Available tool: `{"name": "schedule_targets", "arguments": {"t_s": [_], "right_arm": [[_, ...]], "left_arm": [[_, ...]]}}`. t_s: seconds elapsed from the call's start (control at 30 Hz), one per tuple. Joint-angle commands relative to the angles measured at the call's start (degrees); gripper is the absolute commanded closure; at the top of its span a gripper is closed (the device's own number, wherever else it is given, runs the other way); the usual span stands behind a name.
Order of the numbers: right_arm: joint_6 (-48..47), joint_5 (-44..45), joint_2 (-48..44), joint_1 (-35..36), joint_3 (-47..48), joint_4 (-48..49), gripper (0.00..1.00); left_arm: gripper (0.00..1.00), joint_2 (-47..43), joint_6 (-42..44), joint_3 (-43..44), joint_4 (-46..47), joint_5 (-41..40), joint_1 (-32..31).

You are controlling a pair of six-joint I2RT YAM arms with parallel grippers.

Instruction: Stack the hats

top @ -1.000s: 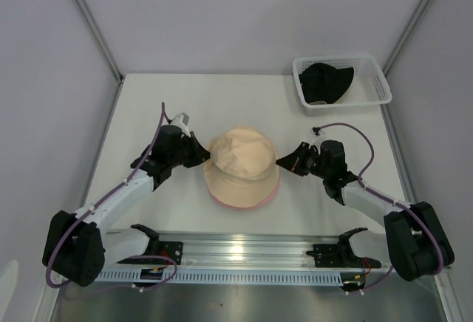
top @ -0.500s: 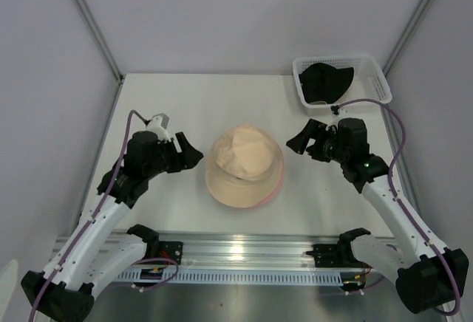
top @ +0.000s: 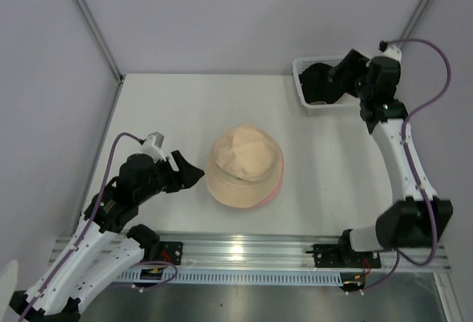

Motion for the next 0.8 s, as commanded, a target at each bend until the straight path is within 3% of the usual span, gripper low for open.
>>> {"name": "schedule_targets", "arguments": {"t_s": [0.0,0.07,0.13,0.3,0.43,0.63,0.73,0.77], "right_arm": [[-7.09,3.32,16.2,-1.14,11.75,3.4,0.03],[-8.68,3.14,24.37,-1.23,23.48,-1.76,0.06],[-9.04,1.74,35.54,-1.32,31.34,-5.47,0.09],[-6.84,-3.18,50.94,-1.32,47.08,-10.14,0.12],[-5.61,-4.24,58.23,-0.53,50.1,-10.5,0.13],[-4.38,-4.77,61.85,0.7,48.96,-9.18,0.16],[-3.07,-5.91,63.78,0.79,48.96,-7.86,0.22],[-2.71,-6.44,64.66,0.88,49.05,-7.08,0.3]], "left_arm": [[0.19,0.42,1.11,3.37,-2.21,-7.03,-0.31],[0.14,1.56,2.18,5.38,-3.44,-9.15,-0.4],[0.01,2.35,3.5,5.83,-3.88,-11.0,-0.31],[0.0,7.0,5.08,8.11,-3.1,-13.81,-0.13],[0.0,11.31,6.31,10.4,-2.3,-14.43,0.48],[0.0,17.02,8.16,11.9,-1.86,-12.59,3.29],[0.0,18.0,8.68,12.07,-1.25,-11.45,4.78],[0.0,18.09,8.86,12.08,-1.16,-11.18,5.05]]}}
